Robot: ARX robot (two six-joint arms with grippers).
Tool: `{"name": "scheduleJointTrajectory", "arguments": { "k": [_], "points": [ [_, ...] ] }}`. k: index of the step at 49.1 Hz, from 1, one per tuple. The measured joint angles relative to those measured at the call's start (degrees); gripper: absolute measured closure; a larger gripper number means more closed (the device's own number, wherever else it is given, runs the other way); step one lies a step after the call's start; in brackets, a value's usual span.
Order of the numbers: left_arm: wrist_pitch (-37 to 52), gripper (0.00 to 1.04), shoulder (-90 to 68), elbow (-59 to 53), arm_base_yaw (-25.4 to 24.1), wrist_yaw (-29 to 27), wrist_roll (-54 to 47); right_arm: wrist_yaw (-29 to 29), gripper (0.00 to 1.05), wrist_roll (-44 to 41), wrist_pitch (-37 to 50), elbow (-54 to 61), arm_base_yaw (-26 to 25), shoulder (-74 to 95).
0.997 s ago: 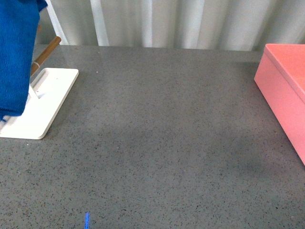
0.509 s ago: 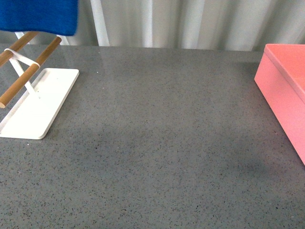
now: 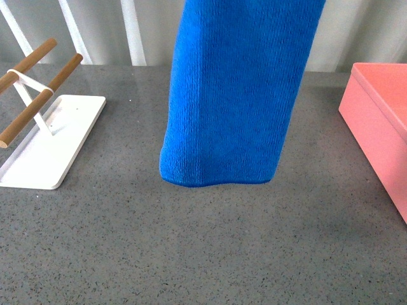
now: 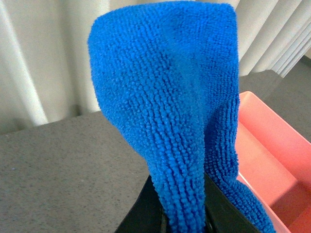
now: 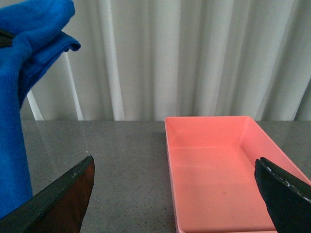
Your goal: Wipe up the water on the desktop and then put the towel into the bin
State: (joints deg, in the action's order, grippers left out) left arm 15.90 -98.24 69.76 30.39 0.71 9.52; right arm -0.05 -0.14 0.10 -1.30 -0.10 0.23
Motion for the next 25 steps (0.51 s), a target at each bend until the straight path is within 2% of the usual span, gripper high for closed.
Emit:
{"name": "scheduleJointTrajectory", "arguments": {
  "k": [12,21,25],
  "points": [
    [5.46,0.99,-7.91,-1.09,0.33,1.57,3.69,0.0,0.07,0.0,0.0,0.0,0.0,0.0],
    [8.48,0.99,-11.26,-1.09,-1.01,9.11,7.3,0.0,0.07,0.0,0.0,0.0,0.0,0.0],
    [11.43,0.99,-11.34,-1.25,-1.95,15.45,10.38,0.0,0.07,0.02,0.0,0.0,0.0,0.0]
  ]
}}
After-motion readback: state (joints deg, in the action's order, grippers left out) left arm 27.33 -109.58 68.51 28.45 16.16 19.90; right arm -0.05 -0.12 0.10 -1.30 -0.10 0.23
